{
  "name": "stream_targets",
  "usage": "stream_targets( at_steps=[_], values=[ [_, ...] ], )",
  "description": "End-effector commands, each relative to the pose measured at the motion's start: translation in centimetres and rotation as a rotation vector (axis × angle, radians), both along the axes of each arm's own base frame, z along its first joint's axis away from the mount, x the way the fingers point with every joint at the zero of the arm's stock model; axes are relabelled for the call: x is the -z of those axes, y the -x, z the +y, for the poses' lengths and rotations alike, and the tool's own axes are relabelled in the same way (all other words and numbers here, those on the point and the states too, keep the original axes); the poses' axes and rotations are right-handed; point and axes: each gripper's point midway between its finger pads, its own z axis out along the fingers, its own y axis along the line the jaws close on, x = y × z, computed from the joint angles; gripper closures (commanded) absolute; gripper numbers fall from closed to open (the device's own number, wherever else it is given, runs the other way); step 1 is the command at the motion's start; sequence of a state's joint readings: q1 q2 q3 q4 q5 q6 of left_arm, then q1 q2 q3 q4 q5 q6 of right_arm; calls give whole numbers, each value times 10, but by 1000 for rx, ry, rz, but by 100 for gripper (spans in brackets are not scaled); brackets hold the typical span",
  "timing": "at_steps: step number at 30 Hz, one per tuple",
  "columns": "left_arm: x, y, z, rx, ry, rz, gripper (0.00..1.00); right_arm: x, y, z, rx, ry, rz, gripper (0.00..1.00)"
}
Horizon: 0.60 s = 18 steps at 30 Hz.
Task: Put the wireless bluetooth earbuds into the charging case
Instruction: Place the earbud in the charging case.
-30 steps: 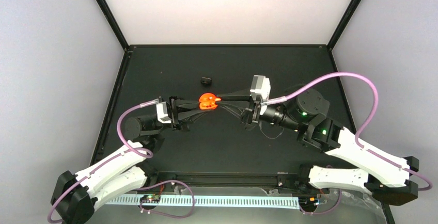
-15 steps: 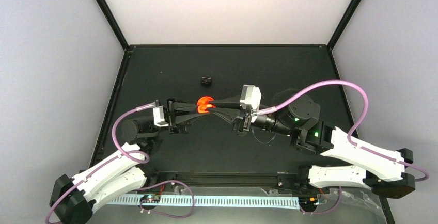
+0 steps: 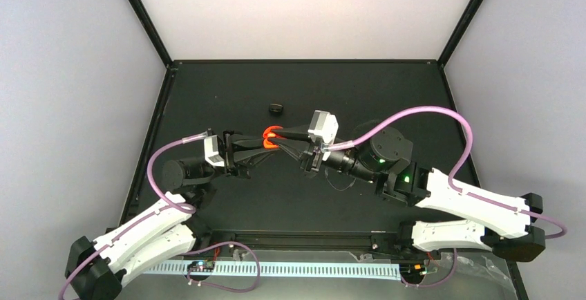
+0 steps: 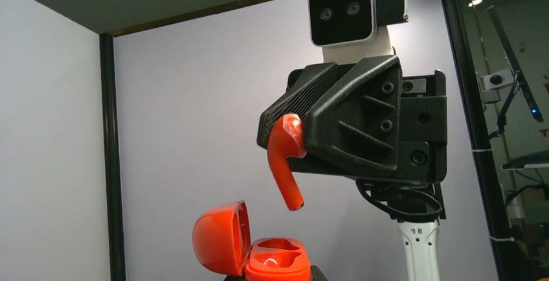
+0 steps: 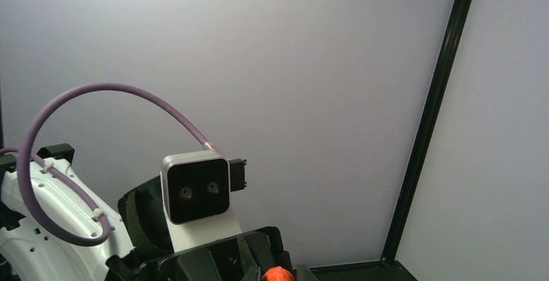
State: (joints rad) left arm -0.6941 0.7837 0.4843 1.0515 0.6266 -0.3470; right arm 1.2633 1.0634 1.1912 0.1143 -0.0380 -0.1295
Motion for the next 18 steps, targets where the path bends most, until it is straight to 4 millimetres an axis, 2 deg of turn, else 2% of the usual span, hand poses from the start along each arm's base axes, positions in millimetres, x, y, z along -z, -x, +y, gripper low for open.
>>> stream_targets(
  at_steps=[1, 18],
  values=[
    [-16, 2, 7, -7, 43, 14, 99, -3, -6, 0, 41, -30, -4, 89],
    [-17, 2, 11, -19, 49, 34, 99, 12, -14, 10, 71, 11, 16, 89]
  ],
)
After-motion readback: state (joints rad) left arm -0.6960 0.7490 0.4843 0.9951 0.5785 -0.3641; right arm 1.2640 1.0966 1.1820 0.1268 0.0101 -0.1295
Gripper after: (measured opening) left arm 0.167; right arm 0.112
